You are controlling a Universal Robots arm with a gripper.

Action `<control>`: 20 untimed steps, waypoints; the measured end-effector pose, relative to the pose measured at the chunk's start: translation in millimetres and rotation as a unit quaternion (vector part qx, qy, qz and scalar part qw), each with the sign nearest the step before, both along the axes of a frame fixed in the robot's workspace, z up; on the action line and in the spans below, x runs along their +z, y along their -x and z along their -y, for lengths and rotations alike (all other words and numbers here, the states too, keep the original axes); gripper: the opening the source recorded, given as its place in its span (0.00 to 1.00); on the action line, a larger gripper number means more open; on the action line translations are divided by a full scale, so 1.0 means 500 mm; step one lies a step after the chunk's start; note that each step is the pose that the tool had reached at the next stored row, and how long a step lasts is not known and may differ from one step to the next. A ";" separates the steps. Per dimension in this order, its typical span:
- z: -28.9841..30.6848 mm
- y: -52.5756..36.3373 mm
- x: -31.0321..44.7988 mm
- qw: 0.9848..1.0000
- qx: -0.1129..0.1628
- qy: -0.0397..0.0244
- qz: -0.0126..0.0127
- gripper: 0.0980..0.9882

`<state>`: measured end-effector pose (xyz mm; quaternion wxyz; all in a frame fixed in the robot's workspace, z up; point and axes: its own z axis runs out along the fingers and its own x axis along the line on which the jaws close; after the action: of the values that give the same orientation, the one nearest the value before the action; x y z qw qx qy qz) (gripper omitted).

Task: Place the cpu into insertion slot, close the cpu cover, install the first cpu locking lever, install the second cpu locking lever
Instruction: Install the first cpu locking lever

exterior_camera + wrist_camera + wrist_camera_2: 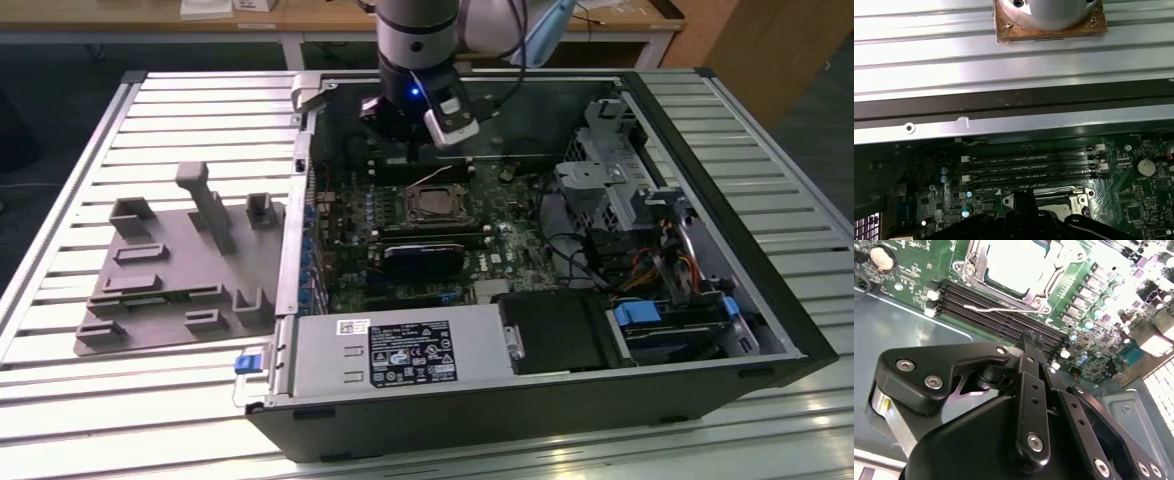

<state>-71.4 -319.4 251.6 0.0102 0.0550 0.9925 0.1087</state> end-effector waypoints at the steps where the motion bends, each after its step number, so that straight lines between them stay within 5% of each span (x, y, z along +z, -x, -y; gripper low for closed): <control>1: 0.000 -0.002 0.000 1.000 0.000 0.000 0.000 0.00; 4: 0.000 -0.006 -0.001 1.000 0.000 0.002 0.000 0.00; 7: 0.000 -0.009 -0.004 1.000 0.000 0.016 0.003 0.00; 10: 0.000 -0.009 -0.006 1.000 -0.001 0.024 0.012 0.00; 20: 0.000 -0.009 -0.014 0.999 -0.002 0.020 0.037 0.00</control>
<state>-66.8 -319.4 244.4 0.0481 0.0526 0.9933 0.0911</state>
